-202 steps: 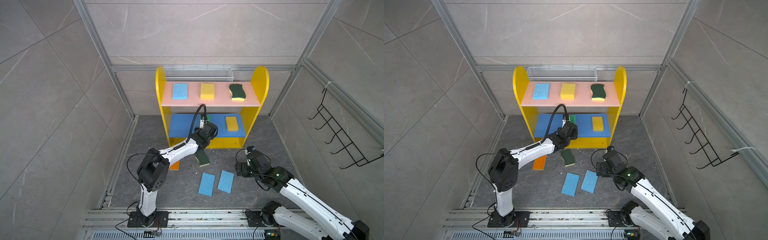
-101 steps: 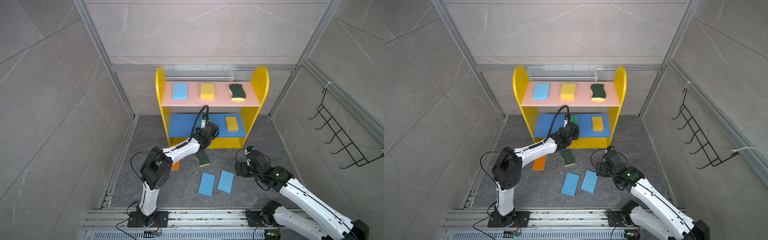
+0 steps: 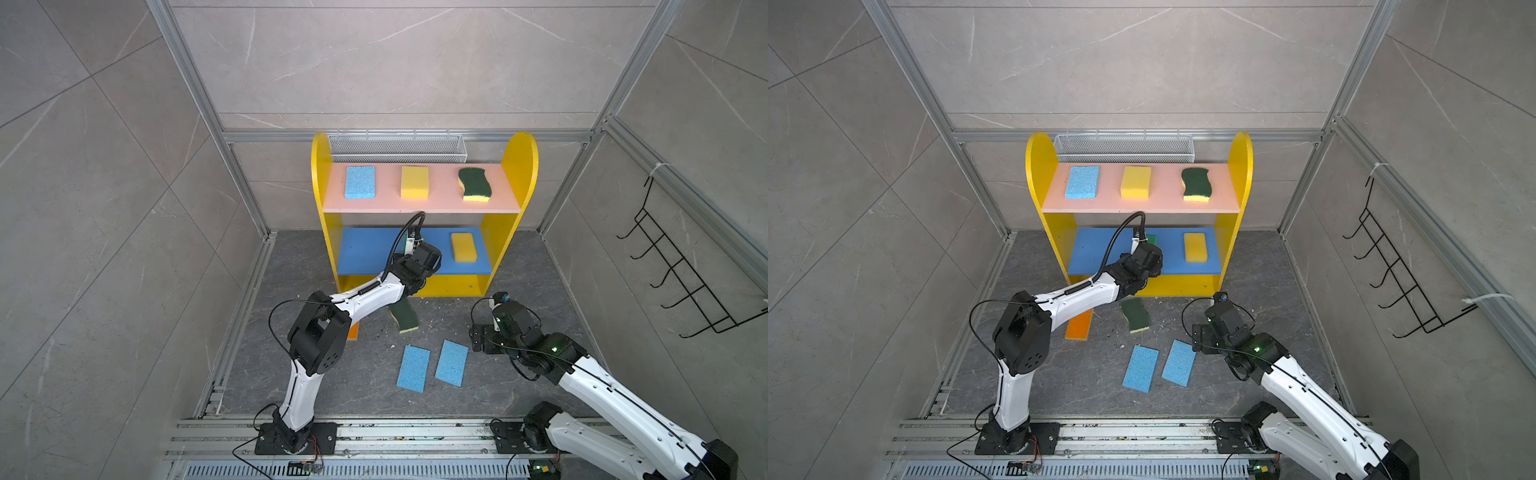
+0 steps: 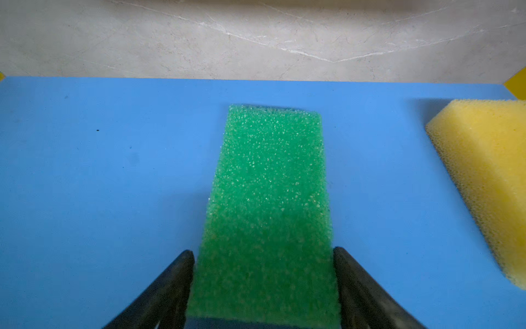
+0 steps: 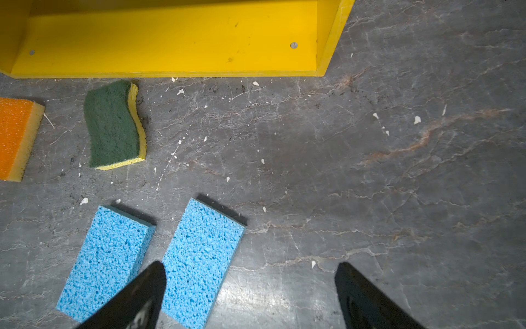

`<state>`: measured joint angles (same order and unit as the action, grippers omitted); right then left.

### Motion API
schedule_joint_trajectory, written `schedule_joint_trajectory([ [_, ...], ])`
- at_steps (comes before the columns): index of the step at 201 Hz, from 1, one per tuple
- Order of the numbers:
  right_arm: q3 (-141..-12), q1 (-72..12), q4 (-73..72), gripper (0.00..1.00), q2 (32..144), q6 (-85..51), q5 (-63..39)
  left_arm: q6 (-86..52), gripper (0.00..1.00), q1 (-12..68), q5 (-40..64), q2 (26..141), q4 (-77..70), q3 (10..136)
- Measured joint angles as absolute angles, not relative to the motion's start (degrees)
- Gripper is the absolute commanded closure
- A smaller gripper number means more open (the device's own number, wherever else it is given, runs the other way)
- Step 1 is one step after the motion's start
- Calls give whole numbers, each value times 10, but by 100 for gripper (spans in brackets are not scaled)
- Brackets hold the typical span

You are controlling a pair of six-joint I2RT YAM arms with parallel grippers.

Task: Arrange cleaning sponges on a shelf
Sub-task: Place the cleaning sponge on the shelf.

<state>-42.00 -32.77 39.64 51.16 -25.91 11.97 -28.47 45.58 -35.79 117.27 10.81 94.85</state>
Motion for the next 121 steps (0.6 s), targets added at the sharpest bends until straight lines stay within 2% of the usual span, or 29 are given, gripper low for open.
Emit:
schedule_joint_trajectory([
  [121,-420,-328,397,5,505,-260,119,-300,20,456,-360,1173,117,948],
])
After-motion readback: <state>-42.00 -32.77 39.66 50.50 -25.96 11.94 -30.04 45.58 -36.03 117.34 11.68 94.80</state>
